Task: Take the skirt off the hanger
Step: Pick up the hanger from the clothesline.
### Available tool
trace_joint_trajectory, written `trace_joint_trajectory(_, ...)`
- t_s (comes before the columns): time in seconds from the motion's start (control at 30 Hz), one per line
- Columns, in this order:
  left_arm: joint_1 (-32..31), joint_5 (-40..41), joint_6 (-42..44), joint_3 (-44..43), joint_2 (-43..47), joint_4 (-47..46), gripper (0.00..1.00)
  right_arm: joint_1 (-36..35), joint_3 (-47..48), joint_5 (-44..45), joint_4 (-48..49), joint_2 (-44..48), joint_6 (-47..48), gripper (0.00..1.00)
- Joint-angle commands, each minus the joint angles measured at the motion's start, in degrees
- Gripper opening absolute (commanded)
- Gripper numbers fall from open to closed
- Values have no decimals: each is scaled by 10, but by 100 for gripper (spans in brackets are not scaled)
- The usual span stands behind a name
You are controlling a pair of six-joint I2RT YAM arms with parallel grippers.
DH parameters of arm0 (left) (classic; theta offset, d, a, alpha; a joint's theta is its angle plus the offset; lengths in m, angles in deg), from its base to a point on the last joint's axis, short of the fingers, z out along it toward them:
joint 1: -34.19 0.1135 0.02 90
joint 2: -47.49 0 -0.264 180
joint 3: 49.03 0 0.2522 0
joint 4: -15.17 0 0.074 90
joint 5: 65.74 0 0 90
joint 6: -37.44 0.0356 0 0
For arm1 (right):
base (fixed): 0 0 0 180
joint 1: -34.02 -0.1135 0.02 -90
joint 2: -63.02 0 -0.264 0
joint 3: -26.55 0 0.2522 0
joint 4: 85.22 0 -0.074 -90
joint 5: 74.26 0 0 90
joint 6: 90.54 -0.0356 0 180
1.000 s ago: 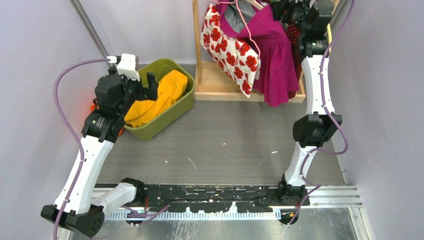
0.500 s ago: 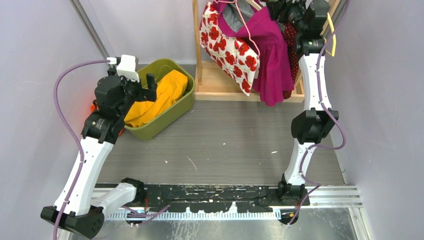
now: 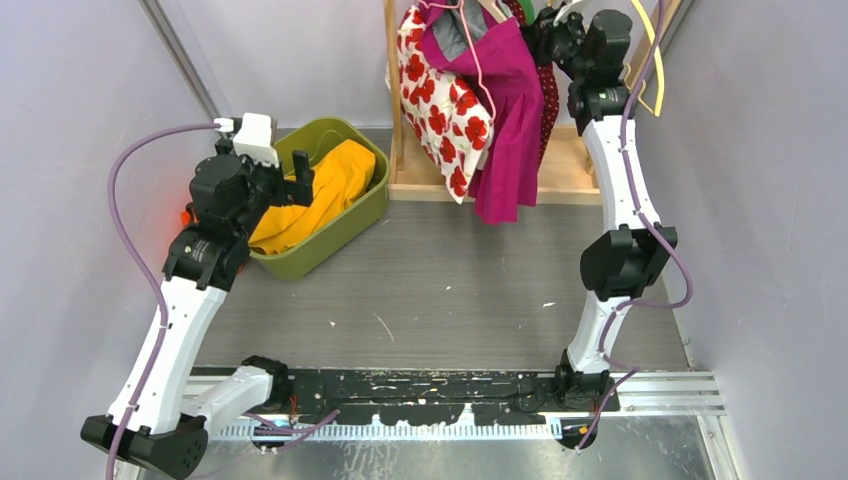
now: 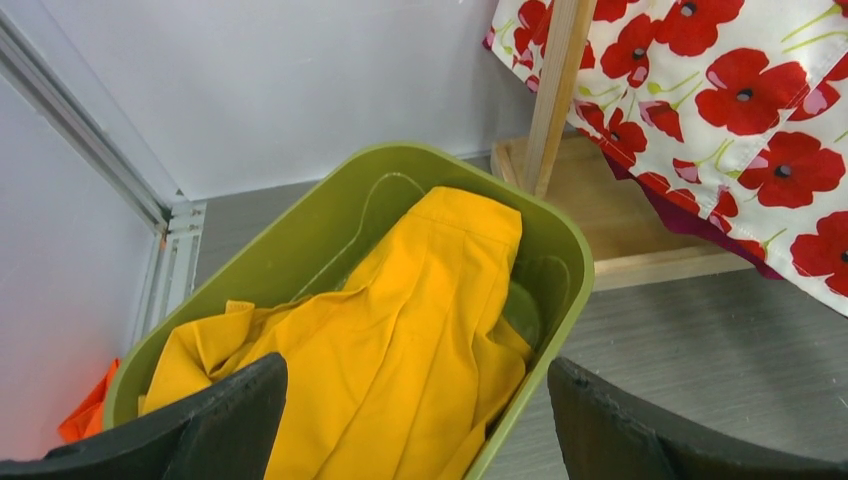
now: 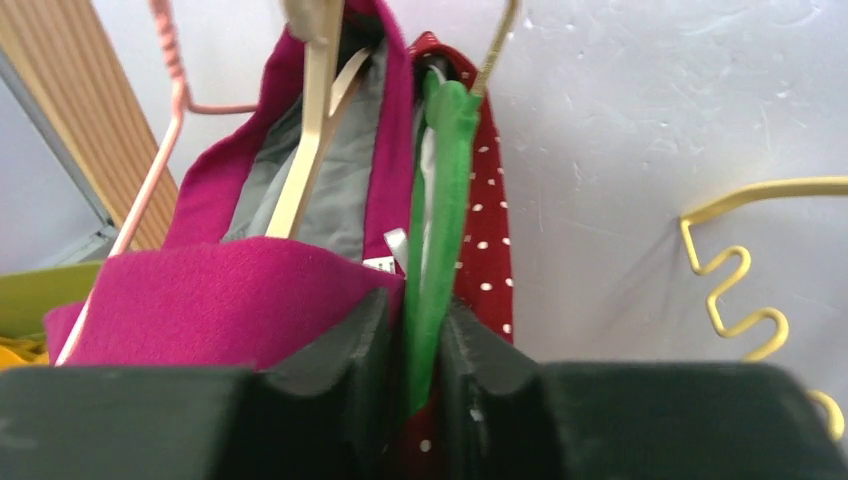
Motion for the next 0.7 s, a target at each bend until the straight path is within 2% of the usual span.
trace_joint_trajectory(0.0, -2, 7, 2, -2, 21, -28, 99, -8, -2, 3, -34, 24, 7, 18)
trace_joint_trajectory(0.07, -1, 9, 2, 0, 24, -28, 99, -8, -1, 8, -21, 24, -3, 4)
trace_joint_trajectory(0.1, -1, 10, 2, 1, 25, -27, 99, -8, -1, 12, -13, 25, -7, 1)
trace_joint_trajectory(0.3, -2, 11, 5, -2, 30, -23, 99, -8, 6, 18, 24, 38, -7, 1)
trace_joint_trajectory(0.67, -2, 16, 9, -4, 43, -19, 99, -8, 92, 98, 48, 70, 25, 0)
